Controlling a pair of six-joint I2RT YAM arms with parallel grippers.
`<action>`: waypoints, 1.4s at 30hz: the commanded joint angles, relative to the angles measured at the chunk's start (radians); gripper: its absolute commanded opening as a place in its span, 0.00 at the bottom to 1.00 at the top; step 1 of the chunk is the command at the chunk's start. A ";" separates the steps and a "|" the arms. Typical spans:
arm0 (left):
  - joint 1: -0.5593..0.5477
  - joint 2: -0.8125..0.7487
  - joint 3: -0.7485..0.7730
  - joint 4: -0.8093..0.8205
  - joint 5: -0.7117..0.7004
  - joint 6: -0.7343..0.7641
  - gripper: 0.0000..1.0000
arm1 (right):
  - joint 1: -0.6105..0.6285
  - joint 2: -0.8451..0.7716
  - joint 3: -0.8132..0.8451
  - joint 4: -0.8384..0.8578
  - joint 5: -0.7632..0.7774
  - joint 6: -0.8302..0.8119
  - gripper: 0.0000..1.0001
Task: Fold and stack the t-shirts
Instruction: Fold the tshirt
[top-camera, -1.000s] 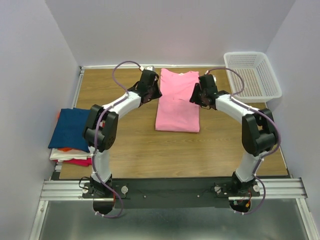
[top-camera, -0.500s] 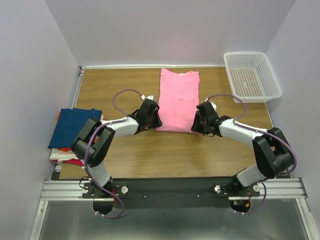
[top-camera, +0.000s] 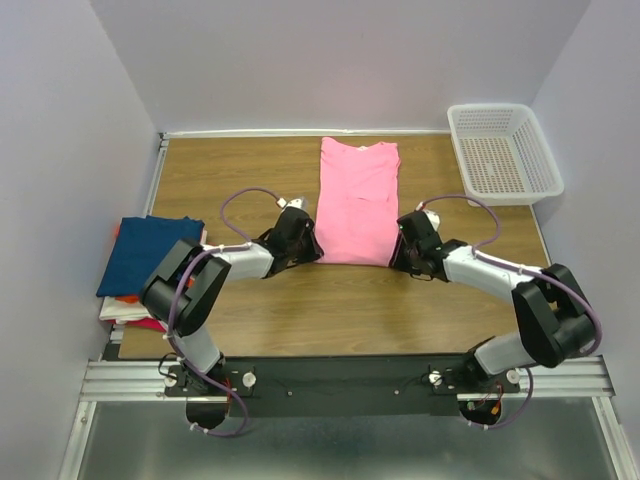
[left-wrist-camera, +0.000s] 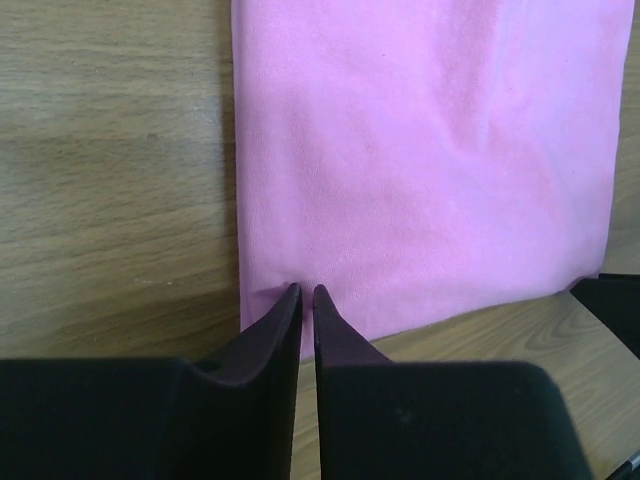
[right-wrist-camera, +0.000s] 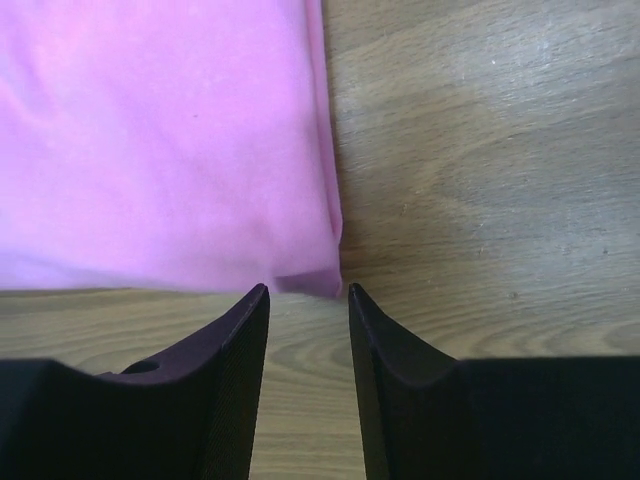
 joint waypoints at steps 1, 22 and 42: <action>0.000 -0.073 -0.038 -0.008 0.009 0.008 0.19 | -0.002 -0.087 -0.020 0.002 0.022 0.026 0.45; 0.037 -0.091 -0.037 -0.062 -0.071 0.026 0.49 | -0.063 0.067 0.070 0.004 -0.009 0.037 0.44; -0.003 -0.025 -0.057 -0.025 -0.037 0.022 0.38 | -0.063 0.040 -0.005 0.024 -0.060 0.054 0.42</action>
